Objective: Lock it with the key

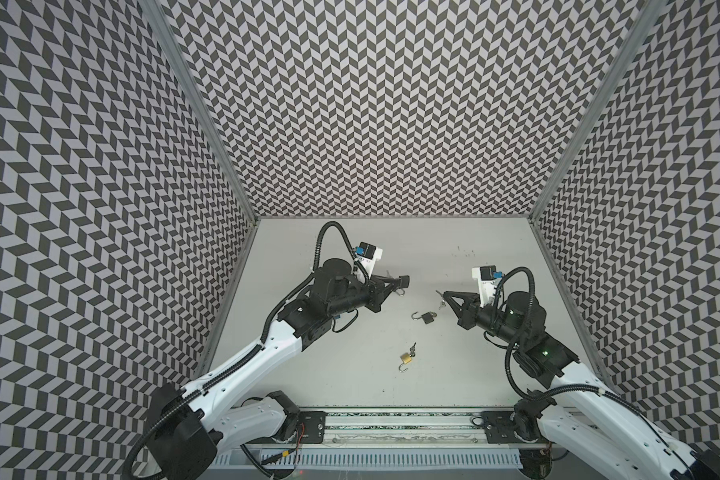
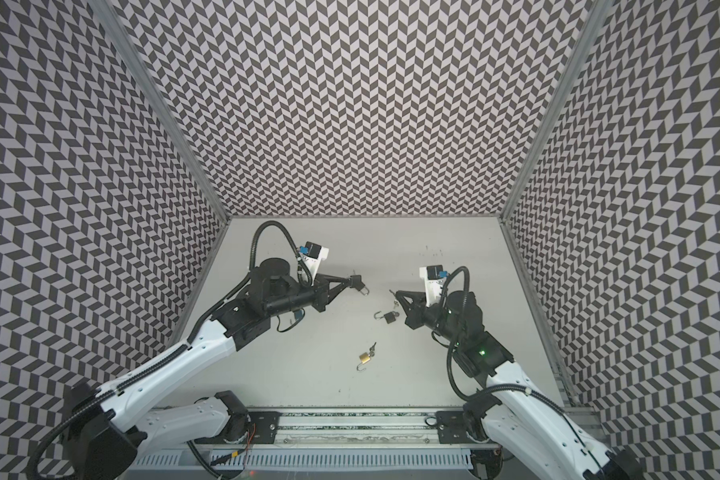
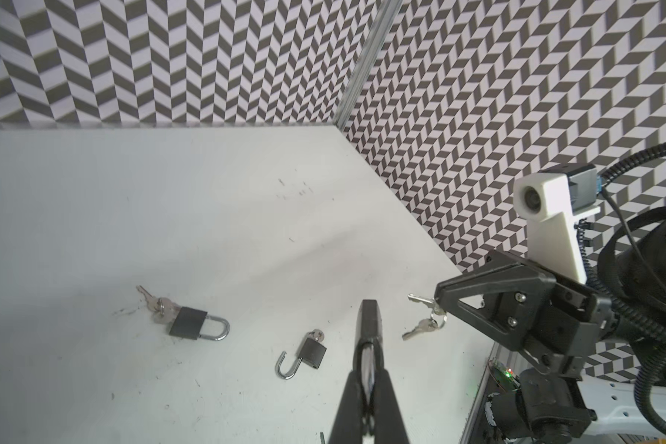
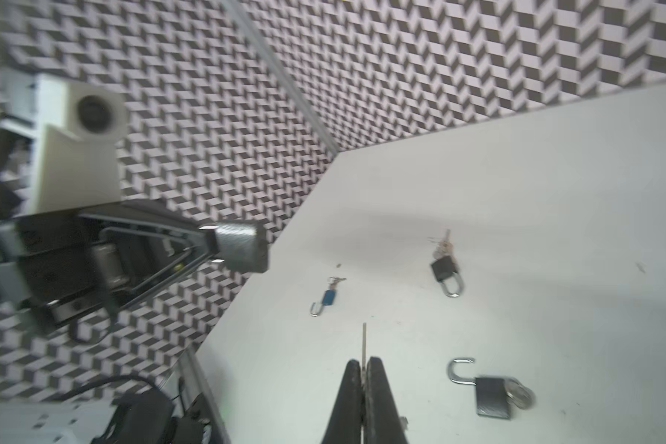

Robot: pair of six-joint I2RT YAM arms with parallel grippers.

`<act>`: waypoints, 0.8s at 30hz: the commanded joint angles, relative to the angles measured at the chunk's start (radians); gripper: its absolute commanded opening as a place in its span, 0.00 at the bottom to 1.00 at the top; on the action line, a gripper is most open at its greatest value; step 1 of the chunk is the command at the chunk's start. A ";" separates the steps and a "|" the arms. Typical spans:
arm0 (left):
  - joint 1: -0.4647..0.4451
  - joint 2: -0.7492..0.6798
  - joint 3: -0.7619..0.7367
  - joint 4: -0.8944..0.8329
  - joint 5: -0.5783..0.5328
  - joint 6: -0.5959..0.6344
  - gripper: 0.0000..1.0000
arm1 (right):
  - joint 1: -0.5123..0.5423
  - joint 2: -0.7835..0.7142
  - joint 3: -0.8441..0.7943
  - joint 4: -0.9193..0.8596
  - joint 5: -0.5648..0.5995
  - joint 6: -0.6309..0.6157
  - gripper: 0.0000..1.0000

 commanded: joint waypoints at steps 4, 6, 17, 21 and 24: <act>-0.029 0.169 0.105 0.047 -0.040 -0.027 0.00 | -0.079 0.087 -0.067 -0.013 0.171 0.212 0.00; -0.032 0.235 0.164 0.015 -0.036 -0.006 0.00 | -0.080 0.100 -0.087 0.008 0.202 0.229 0.00; -0.048 0.468 0.389 -0.044 -0.036 0.031 0.00 | -0.118 0.113 -0.145 -0.013 0.325 0.132 0.00; -0.046 0.503 0.422 -0.065 -0.047 0.065 0.00 | -0.135 0.206 -0.115 -0.022 0.310 0.103 0.00; -0.041 0.502 0.411 -0.068 -0.059 0.078 0.00 | -0.144 0.252 -0.107 0.025 0.273 0.086 0.00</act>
